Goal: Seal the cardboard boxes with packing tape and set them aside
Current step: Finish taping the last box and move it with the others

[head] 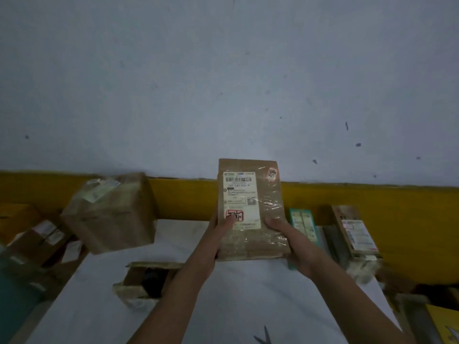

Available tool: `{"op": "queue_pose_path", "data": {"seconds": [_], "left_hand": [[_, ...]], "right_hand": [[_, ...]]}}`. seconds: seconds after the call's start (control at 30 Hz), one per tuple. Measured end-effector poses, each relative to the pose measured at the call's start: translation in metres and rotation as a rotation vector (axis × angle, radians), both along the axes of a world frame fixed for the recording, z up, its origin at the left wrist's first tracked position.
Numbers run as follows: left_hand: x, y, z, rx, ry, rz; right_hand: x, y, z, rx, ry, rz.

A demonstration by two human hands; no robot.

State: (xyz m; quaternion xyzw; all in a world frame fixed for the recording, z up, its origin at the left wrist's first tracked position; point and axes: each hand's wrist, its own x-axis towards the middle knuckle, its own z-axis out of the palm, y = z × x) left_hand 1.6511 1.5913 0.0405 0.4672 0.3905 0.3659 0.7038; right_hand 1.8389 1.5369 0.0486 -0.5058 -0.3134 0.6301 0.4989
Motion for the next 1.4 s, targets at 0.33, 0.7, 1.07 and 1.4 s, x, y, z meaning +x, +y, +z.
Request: {"op": "queue_pose_path", "data": {"seconds": [0.33, 0.7, 1.07, 1.4], "left_hand": [[-0.019, 0.001, 0.053, 0.002, 0.058, -0.302], [-0.028, 0.007, 0.043, 0.32, 0.315, -0.397], [-0.021, 0.023, 0.05, 0.485, 0.31, -0.006], [-0.031, 0.029, 0.033, 0.521, 0.345, -0.065]], "right_hand": [[-0.01, -0.017, 0.029, 0.141, 0.031, 0.033], [0.002, 0.004, 0.024, -0.306, 0.18, -0.077], [-0.035, 0.009, 0.022, 0.198, -0.245, -0.126], [-0.038, 0.015, 0.019, -0.016, 0.033, -0.189]]}}
